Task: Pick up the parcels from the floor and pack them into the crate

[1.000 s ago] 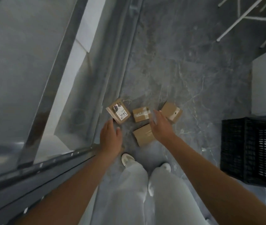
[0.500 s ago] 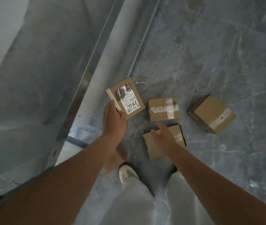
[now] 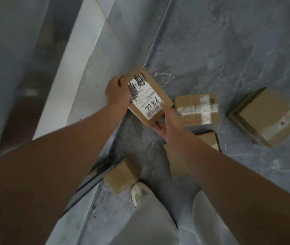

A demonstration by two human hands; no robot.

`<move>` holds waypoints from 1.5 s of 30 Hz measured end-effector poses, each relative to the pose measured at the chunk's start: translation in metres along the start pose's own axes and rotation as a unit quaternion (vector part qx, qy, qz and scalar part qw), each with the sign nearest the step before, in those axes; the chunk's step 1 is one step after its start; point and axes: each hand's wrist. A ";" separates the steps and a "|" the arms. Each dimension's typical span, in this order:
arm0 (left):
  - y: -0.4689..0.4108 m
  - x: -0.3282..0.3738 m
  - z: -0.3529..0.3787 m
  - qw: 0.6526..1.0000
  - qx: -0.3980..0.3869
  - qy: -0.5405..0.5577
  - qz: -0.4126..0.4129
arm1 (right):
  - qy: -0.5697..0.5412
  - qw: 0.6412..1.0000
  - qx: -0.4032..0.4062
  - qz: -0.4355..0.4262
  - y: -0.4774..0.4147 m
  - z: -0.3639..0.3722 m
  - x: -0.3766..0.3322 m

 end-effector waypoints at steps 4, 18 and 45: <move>0.053 0.030 -0.050 0.998 -0.040 0.047 -0.033 | 0.053 0.998 0.009 -0.043 0.071 -0.011 -0.034; 0.320 0.263 -0.189 0.948 -0.195 0.243 -0.061 | 0.153 0.955 0.166 -0.191 0.460 -0.099 -0.165; 0.912 0.014 -0.557 0.898 0.224 0.367 0.095 | 0.519 0.739 -0.324 -0.281 0.904 0.040 0.173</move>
Point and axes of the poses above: each hand's wrist, its own y-axis away from the middle knuckle, its own z-axis out of the palm, x = y × z, and after that the axes turned 4 degrees about y, right-handed
